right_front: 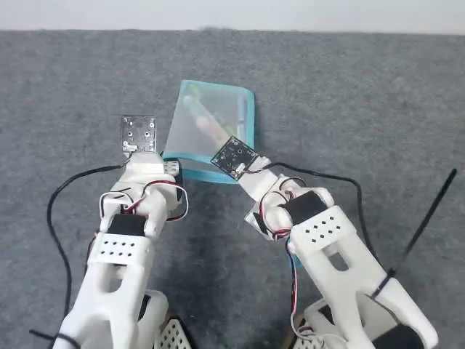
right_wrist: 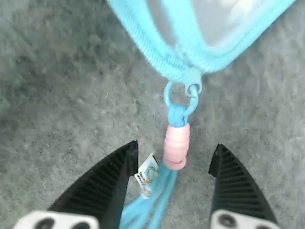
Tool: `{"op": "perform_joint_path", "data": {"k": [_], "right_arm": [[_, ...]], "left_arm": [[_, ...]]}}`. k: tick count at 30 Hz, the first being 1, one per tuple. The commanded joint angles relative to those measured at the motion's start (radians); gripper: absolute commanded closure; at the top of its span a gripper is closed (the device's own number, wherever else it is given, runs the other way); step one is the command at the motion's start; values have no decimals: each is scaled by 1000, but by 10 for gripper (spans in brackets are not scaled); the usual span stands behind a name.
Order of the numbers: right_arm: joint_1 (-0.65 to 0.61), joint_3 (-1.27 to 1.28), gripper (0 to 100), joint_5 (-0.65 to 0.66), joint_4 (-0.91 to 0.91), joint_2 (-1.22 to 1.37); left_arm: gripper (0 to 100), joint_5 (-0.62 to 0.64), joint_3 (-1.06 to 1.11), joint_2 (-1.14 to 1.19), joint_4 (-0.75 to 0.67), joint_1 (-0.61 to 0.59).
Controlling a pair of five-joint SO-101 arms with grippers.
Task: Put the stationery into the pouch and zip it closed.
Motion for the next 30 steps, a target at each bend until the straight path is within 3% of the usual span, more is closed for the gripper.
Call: {"op": "perform_joint_path", "data": {"k": [1,9,13,18,21,25,30], "right_arm": [[7,-3,760,-17,-24,-1],[8,-3,760,-83,-166,119],[70,-12,772,-86,-226,216],[134,-12,997,-100,-226,170],[133,-14,995,-123,-197,114],[50,-69,993,-120,-81,-1],[-166,-222,993,-120,30,-48]], "left_arm": [[990,-5,-27,-2,-28,5],[990,-5,-30,-3,-26,5],[990,-6,-30,-3,-17,5],[990,-6,-31,-3,-17,5],[989,-6,-31,-3,-17,5],[989,-6,-31,-3,-18,12],[989,-5,-31,-3,-18,14]]}}
